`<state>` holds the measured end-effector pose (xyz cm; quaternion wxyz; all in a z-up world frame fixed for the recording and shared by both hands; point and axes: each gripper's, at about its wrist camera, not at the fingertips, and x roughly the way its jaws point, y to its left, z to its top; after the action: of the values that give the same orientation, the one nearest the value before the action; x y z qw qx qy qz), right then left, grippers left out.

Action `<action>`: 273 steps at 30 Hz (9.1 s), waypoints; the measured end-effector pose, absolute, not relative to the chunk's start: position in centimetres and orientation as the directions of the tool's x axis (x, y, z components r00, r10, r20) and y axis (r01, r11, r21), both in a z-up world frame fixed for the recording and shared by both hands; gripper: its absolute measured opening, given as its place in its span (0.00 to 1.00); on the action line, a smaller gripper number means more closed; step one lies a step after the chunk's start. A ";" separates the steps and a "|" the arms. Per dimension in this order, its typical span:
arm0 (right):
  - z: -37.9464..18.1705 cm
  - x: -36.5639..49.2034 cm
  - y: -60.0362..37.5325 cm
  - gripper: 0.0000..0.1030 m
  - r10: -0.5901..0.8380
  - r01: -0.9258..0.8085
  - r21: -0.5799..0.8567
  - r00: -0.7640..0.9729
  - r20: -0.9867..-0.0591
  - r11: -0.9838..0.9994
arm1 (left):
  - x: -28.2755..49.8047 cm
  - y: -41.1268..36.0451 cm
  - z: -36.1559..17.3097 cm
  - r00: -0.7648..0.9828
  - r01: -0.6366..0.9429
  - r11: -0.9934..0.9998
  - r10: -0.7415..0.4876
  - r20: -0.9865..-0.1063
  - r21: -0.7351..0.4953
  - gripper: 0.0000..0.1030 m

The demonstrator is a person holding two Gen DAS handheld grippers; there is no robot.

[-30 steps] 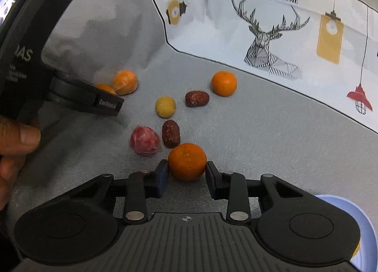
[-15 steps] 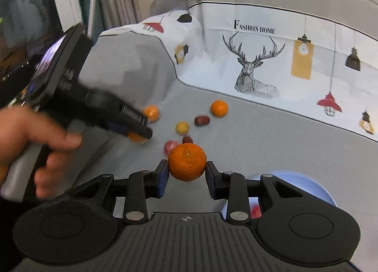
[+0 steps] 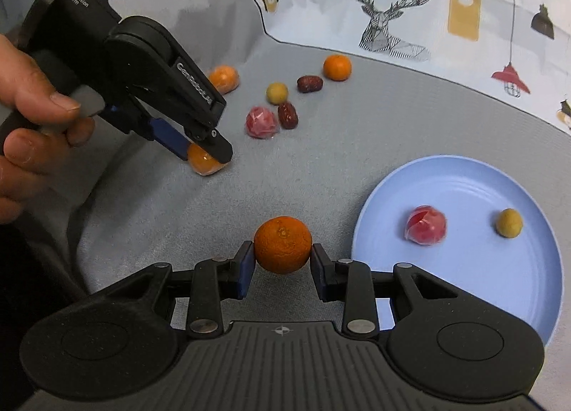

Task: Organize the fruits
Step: 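Grasp a mandarin orange with the left tool while the right tool grasps another mandarin, then carry both mandarins over the blue plate and open both tools to drop them, then move both tools away from the plate toward the remaining fruits, then grasp a red wrapped fruit with the left tool while the right tool grasps a dark red date, then carry the red fruit and date over the blue plate and open both tools to release them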

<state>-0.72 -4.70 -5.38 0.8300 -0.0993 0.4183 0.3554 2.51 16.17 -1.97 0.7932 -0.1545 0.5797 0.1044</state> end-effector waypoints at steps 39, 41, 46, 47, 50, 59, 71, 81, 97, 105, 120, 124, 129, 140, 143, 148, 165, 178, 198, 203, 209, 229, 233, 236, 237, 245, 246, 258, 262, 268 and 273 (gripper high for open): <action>-0.6 4.6 -17.5 0.34 0.363 -0.394 0.104 0.671 -0.646 0.913 | 3.7 5.3 2.6 0.653 -0.203 0.964 0.002 -0.758 -0.173 0.43; -1.0 4.9 -17.8 0.34 0.351 -0.390 0.094 0.668 -0.656 0.916 | 4.0 5.5 1.9 0.639 -0.203 0.959 -0.025 -0.768 -0.199 0.43; -1.5 5.6 -18.8 0.34 0.335 -0.375 0.090 0.665 -0.667 0.923 | 4.1 4.4 1.1 0.626 -0.158 0.960 -0.083 -0.776 -0.230 0.43; -1.6 5.6 -19.0 0.34 0.334 -0.374 0.089 0.664 -0.669 0.923 | 4.2 4.1 1.1 0.629 -0.147 0.962 -0.090 -0.772 -0.232 0.43; -1.7 5.7 -19.3 0.34 0.330 -0.374 0.086 0.662 -0.673 0.923 | 4.3 3.9 1.1 0.635 -0.129 0.959 -0.115 -0.764 -0.251 0.43; -1.9 5.7 -19.6 0.34 0.334 -0.370 0.098 0.655 -0.678 0.924 | 4.3 3.5 0.9 0.630 -0.103 0.953 -0.158 -0.760 -0.284 0.43; -4.0 5.5 -17.8 0.34 0.299 -0.436 0.041 0.543 -0.785 0.899 | 4.2 -0.7 -0.1 0.566 0.116 0.942 -0.324 -0.758 -0.316 0.43; -4.7 5.6 -18.1 0.34 0.262 -0.418 0.022 0.527 -0.808 0.908 | 4.3 -2.2 -1.1 0.523 0.157 0.948 -0.317 -0.791 -0.276 0.43; -4.9 5.8 -18.1 0.34 0.239 -0.398 0.007 0.538 -0.808 0.918 | 4.5 -2.4 -1.6 0.495 0.167 0.953 -0.303 -0.814 -0.253 0.43; -4.9 5.8 -18.0 0.34 0.237 -0.401 0.000 0.540 -0.808 0.916 | 4.5 -2.4 -1.6 0.496 0.169 0.953 -0.303 -0.814 -0.252 0.43; -4.9 5.7 -17.8 0.34 0.238 -0.406 -0.005 0.544 -0.805 0.914 | 4.5 -2.6 -1.6 0.496 0.172 0.953 -0.303 -0.814 -0.251 0.43; -4.8 5.7 -17.7 0.34 0.237 -0.407 -0.006 0.544 -0.805 0.913 | 4.5 -2.6 -1.6 0.496 0.172 0.952 -0.304 -0.813 -0.251 0.43; -4.8 5.7 -17.7 0.34 0.237 -0.408 -0.007 0.544 -0.805 0.913 | 4.5 -2.6 -1.6 0.494 0.173 0.952 -0.305 -0.814 -0.252 0.43; -4.8 5.7 -17.7 0.34 0.236 -0.407 -0.007 0.544 -0.805 0.913 | 4.4 -2.6 -1.8 0.496 0.175 0.952 -0.307 -0.812 -0.253 0.43; -4.8 5.7 -17.6 0.34 0.235 -0.407 -0.009 0.545 -0.805 0.913 | 4.4 -2.5 -1.9 0.495 0.174 0.951 -0.307 -0.813 -0.254 0.43; -4.7 5.7 -17.7 0.51 0.207 -0.380 -0.028 0.561 -0.801 0.925 | 4.4 -2.1 -1.7 0.505 0.153 0.953 -0.301 -0.809 -0.260 0.60; -2.1 5.6 -17.2 0.59 0.246 -0.318 0.018 0.696 -0.675 0.948 | 5.9 4.6 4.5 0.663 0.025 0.983 -0.154 -0.733 -0.185 0.13; -0.7 7.1 -12.0 0.37 0.444 -0.440 0.161 0.677 -0.587 0.883 | 8.4 14.5 -3.4 0.405 -0.205 0.973 -0.014 -0.914 -0.106 0.79; -4.4 10.8 2.2 0.43 0.599 -0.616 0.254 0.453 -0.660 0.746 | 5.8 22.6 -3.9 0.364 -0.577 0.803 0.089 -0.927 -0.149 0.31; -5.4 11.3 5.5 0.57 0.564 -0.637 0.207 0.429 -0.706 0.742 | 5.4 22.9 -3.6 0.370 -0.599 0.783 0.088 -0.925 -0.165 0.31; -7.0 11.7 7.9 0.55 0.483 -0.648 0.123 0.414 -0.772 0.752 | 5.6 22.7 -3.7 0.380 -0.600 0.777 0.066 -0.923 -0.191 0.31; 3.0 8.2 -6.2 0.21 0.501 -0.579 0.108 0.580 -0.642 0.808 | 5.4 18.6 -0.6 0.484 -0.475 0.843 0.011 -0.875 -0.252 0.31; 4.8 7.0 -10.9 0.21 0.482 -0.525 0.126 0.626 -0.613 0.842 | 5.0 17.1 0.5 0.505 -0.446 0.865 0.029 -0.862 -0.232 0.31; 4.7 6.0 -13.7 0.21 0.460 -0.487 0.131 0.655 -0.599 0.864 | 4.4 15.6 1.4 0.526 -0.416 0.887 0.054 -0.849 -0.201 0.31; 4.1 5.7 -14.5 0.21 0.448 -0.466 0.139 0.659 -0.604 0.874 | 4.1 15.1 1.7 0.532 -0.408 0.892 0.060 -0.845 -0.194 0.31; 1.2 4.8 -18.4 0.21 0.435 -0.384 0.225 0.645 -0.628 0.895 | -0.2 9.6 3.6 0.595 -0.311 0.928 0.021 -0.803 -0.207 0.31; 1.1 4.8 -18.7 0.21 0.432 -0.383 0.220 0.650 -0.625 0.897 | -0.6 8.7 3.5 0.598 -0.292 0.932 0.000 -0.802 -0.217 0.31; -0.5 5.2 -20.0 0.21 0.359 -0.356 0.142 0.677 -0.643 0.924 | 2.1 3.8 0.5 0.596 -0.146 0.966 -0.085 -0.798 -0.212 0.31; -0.7 5.4 -20.5 0.21 0.353 -0.348 0.142 0.677 -0.646 0.927 | 2.7 2.8 0.4 0.615 -0.096 0.975 -0.101 -0.782 -0.201 0.31; -0.9 5.3 -21.1 0.21 0.341 -0.343 0.129 0.683 -0.645 0.930 | 3.1 1.7 0.7 0.652 -0.022 0.969 -0.174 -0.738 -0.247 0.31; -1.1 5.4 -21.5 0.21 0.332 -0.333 0.127 0.687 -0.647 0.934 | 3.4 0.8 0.7 0.656 0.006 0.972 -0.182 -0.732 -0.236 0.31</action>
<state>5.40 -21.54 -1.10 0.9183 -0.0004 0.3521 0.1810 3.41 0.79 0.72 0.9037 -0.1070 0.4114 -0.0521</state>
